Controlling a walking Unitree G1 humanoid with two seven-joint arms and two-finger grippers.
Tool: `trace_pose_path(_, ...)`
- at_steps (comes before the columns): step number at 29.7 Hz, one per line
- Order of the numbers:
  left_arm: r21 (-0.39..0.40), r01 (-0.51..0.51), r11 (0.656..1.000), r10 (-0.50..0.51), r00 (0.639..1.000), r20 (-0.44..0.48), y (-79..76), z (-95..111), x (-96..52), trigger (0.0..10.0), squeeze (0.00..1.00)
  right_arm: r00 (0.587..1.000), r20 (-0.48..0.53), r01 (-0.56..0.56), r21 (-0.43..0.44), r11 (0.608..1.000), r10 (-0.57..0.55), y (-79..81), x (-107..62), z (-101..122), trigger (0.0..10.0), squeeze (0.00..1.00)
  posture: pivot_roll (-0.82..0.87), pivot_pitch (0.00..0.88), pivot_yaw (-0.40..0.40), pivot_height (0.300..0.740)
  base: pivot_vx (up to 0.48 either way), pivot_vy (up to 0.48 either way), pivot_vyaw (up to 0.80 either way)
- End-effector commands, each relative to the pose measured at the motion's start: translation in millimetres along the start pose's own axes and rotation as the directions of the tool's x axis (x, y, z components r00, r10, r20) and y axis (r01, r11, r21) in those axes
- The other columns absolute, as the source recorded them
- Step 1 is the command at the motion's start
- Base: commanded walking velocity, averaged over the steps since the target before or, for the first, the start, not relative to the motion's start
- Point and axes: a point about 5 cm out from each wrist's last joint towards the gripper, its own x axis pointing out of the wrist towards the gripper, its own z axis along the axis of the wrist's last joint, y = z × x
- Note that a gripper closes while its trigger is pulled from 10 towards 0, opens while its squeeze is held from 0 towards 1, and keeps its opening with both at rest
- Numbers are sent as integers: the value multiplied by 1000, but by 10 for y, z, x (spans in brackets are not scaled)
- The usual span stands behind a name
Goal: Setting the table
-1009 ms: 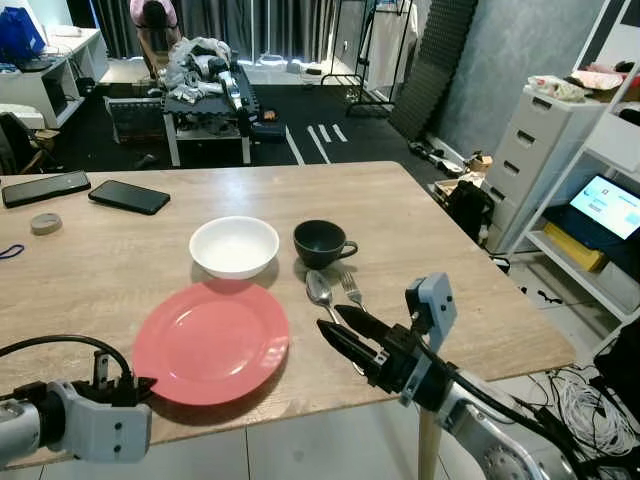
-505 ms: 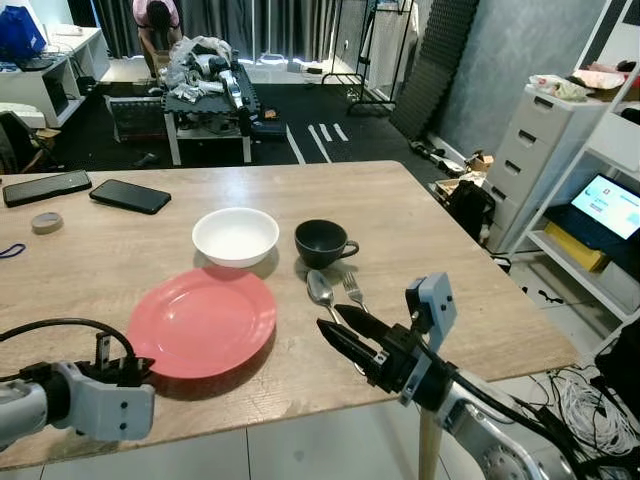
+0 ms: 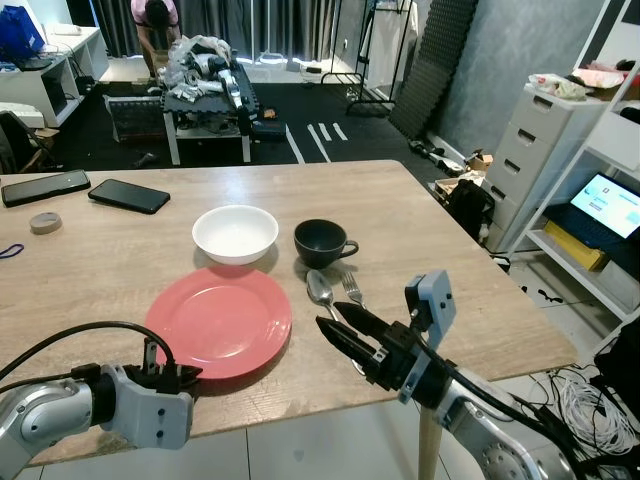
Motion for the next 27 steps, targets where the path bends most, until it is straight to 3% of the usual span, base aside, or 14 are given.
trace_pose_path(1, -13, 56, 998, -56, 998, -7, -112, -26, 14, 10000, 0, 1000, -7, 6, 0, 1000, -6, 5, -18, -22, 10000, 0, 99, 140, 36, 740, 0, 0, 0)
trace_pose_path(5, -18, -4, 1000, 4, 1000, 7, -62, -33, 91, 10000, 0, 1000, -6, 0, 1, 1000, 0, 11, -3, -25, 10000, 0, 95, 131, 33, 740, 0, 0, 0)
trace_pose_path(6, -26, -27, 999, 28, 999, 27, -36, 0, 130, 10000, 255, 1000, -4, -2, 1, 1000, 2, 12, 6, -22, 10000, 0, 92, 130, 33, 740, 0, 0, 0)
trace_pose_path(7, -39, -42, 998, 44, 998, 45, -17, 28, 162, 10000, 710, 1000, -2, -2, 0, 1000, 2, 12, 12, -18, 10000, 0, 91, 130, 33, 740, 0, 0, 0)
trace_pose_path(8, -51, -50, 997, 53, 997, 61, -5, 53, 186, 10000, 1000, 1000, -1, -3, 0, 1000, 3, 12, 15, -14, 10000, 0, 91, 130, 32, 740, 0, 0, 0)
trace_pose_path(16, -92, -100, 991, 112, 983, 142, 86, 190, 206, 10000, 1000, 1000, 0, 2, -1, 1000, -2, 6, 9, -9, 10000, 0, 94, 131, 34, 740, 0, 0, 0)
trace_pose_path(17, -102, -102, 990, 117, 982, 152, 98, 213, 197, 10000, 0, 1000, 1, 3, -1, 1000, -3, 5, 10, -10, 10000, 0, 99, 132, 36, 740, 0, 0, 0)
trace_pose_path(22, -131, -112, 985, 135, 973, 185, 133, 304, 162, 10000, 0, 1000, 2, 6, -1, 1000, -6, 2, 14, -12, 10000, 0, 104, 135, 36, 740, 0, 0, 0)
trace_pose_path(27, -216, -106, 971, 158, 958, 241, 133, 527, 127, 10000, 0, 998, -49, 42, -53, 998, -45, -66, -1, -71, 10000, 0, 110, 135, 33, 740, 0, 0, 0)
